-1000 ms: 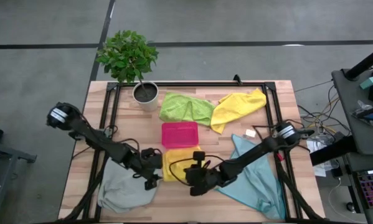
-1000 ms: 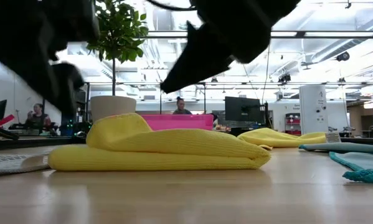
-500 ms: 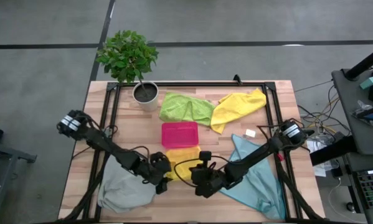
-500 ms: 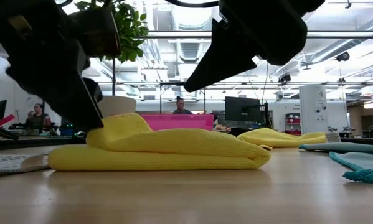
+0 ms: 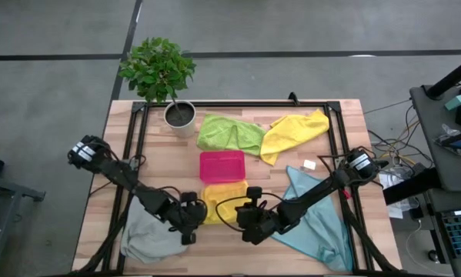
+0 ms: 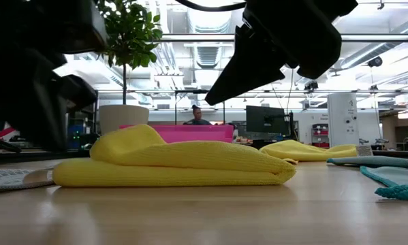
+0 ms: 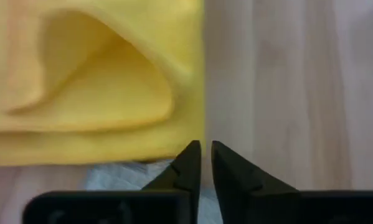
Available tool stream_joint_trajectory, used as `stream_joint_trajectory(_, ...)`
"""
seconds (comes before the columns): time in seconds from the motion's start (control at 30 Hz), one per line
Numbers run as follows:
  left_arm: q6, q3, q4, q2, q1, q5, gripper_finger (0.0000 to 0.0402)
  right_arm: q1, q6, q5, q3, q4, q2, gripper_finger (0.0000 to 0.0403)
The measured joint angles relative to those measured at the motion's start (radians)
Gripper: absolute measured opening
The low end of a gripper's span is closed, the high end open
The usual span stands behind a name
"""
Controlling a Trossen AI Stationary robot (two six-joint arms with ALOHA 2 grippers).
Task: Fold microfiber towels
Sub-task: Fold the bottom yellow microfiber cloth
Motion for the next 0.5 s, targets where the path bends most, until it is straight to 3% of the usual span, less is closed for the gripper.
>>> stream_joint_trajectory(0.23,0.007,0.011,0.001,-0.007,0.007,0.003,0.0006,-0.018,0.037,-0.019,-0.004,0.003,0.0,0.0009)
stream_joint_trajectory(0.5,0.001,0.012,0.045,-0.018,0.019,-0.094,0.001,-0.049,0.109,-0.019,-0.052,0.005,0.0,0.0009)
